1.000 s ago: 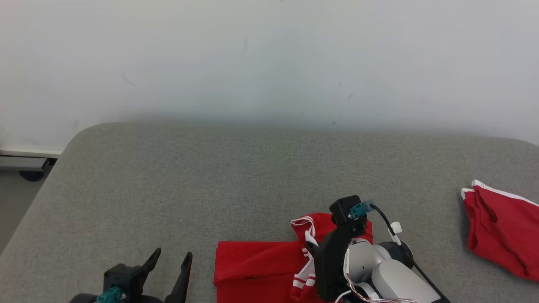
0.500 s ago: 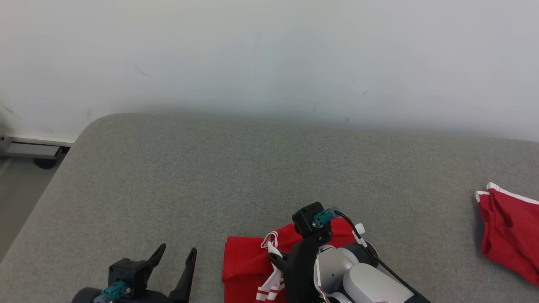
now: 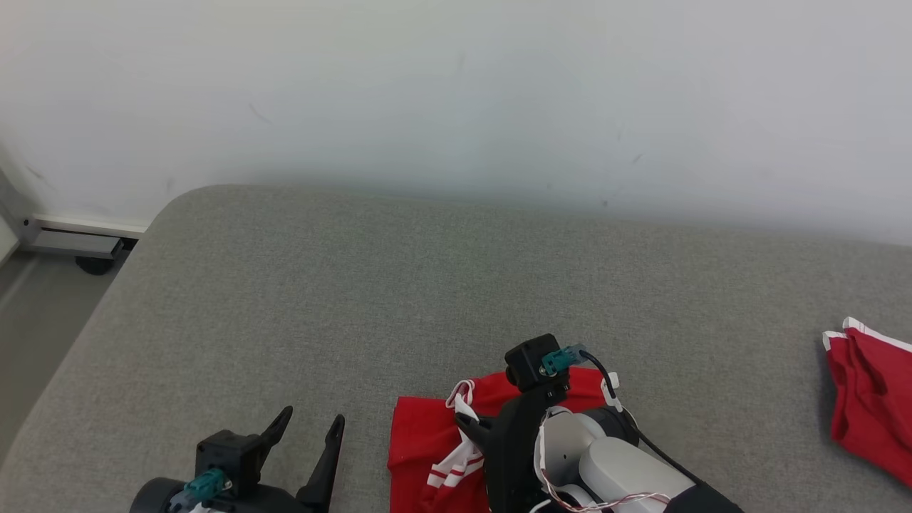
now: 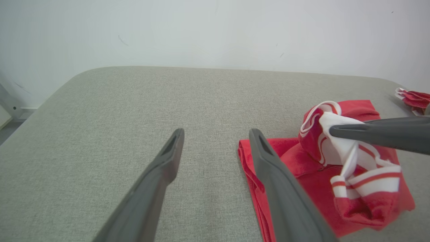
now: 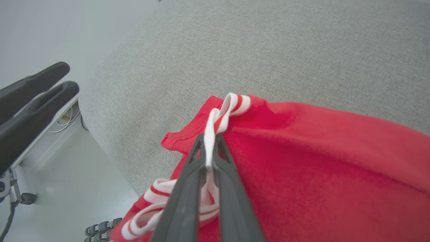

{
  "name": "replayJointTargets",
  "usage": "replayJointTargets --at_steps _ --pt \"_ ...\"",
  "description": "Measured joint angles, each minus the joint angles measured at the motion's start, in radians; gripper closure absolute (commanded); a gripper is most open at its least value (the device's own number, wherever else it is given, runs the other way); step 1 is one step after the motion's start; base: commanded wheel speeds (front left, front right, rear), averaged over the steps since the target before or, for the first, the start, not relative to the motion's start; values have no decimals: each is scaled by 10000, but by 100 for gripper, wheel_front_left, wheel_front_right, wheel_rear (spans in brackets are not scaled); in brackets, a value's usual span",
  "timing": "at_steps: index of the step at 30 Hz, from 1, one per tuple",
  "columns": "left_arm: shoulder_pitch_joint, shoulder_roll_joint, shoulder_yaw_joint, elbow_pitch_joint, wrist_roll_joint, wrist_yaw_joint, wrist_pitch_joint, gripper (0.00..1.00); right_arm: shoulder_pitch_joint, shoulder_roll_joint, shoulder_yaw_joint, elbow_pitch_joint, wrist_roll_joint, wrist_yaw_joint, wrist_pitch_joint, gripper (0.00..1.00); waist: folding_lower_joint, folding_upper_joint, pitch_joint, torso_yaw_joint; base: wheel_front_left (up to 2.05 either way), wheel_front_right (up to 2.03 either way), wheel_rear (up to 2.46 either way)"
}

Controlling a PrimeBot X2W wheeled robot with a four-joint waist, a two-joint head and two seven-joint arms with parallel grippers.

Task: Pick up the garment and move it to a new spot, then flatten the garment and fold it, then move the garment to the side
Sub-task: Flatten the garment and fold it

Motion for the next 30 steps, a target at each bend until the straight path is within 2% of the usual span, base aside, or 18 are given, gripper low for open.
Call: replayJointTargets --at_steps 9,10,11,12,13,19,24,27,30 --pt "-16 -33 -50 163 2 -2 29 0 -308 6 813 489 1139 0 -775 100 0 0 36 213 0 0 0" --pt "-16 -42 -54 178 2 -4 29 0 -340 2 890 548 1266 -2 -848 94 0 0 37 227 0 0 0" --pt "-16 -46 -56 194 2 -4 29 0 -369 0 988 581 1404 -4 -917 7 0 0 38 239 0 0 0" --pt "-16 -50 -58 201 0 -4 29 0 -414 4 1099 606 1524 -29 -995 7 0 0 38 250 0 0 0" --pt "-17 -52 -58 213 0 -4 29 0 -441 10 1143 614 1651 -29 -1106 0 0 0 36 257 0 0 0" --pt "-26 -59 -65 290 0 -6 27 0 -714 6 1549 462 2746 -29 -1632 0 0 -1 -1 268 0 0 0" --pt "-32 -59 -65 316 0 -6 -15 0 -1167 10 1425 257 3423 -29 -2545 0 0 -1 -62 224 0 0 0" --pt "3 -33 -2 316 -13 0 -65 0 -1499 10 1333 320 3457 -29 -2899 0 0 0 -103 146 0 0 0" --pt "137 12 100 309 -17 13 -125 0 -1586 42 1093 848 2907 -29 -3074 0 -1 -1 -161 9 0 0 0"
